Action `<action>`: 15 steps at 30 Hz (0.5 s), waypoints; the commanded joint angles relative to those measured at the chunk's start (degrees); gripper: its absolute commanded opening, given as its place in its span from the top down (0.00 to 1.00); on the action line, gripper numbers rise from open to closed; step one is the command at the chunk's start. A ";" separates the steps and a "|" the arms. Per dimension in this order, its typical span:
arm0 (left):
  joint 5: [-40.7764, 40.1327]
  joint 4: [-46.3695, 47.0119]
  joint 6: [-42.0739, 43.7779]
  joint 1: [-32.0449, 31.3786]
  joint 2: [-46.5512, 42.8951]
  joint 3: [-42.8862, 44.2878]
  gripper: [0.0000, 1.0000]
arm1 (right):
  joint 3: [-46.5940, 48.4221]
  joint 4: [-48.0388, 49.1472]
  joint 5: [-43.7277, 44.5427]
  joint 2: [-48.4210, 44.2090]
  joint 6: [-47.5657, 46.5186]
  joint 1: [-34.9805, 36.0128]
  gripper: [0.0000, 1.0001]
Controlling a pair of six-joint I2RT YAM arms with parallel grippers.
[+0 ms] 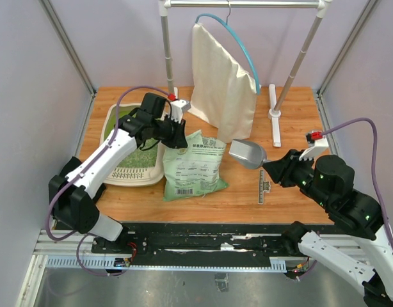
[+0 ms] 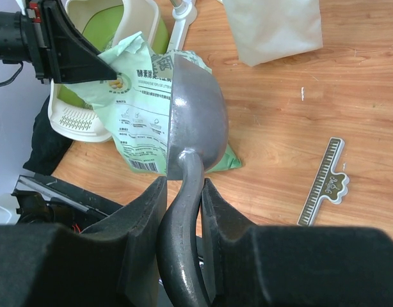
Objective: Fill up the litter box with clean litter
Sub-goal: 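Scoop the cat litter from the cat litter bag.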
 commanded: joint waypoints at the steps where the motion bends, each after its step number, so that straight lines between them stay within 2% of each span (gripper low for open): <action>1: 6.82 1.73 0.67 0.14 -4.17 1.18 0.94 | 1.24 1.17 0.48 -0.60 -0.56 -1.15 0.99; 3: 8.24 2.50 1.86 -0.53 -5.84 0.67 0.99 | 1.80 0.61 0.79 -0.60 -0.76 -1.21 0.99; 8: 10.19 5.49 6.89 -5.86 -11.82 -2.53 1.00 | 4.82 -1.35 0.81 -0.07 -1.69 -1.14 0.99; 15: 9.49 17.28 13.45 -11.03 -22.82 -15.42 1.00 | 11.49 -6.75 -4.92 3.75 -4.56 -1.16 0.99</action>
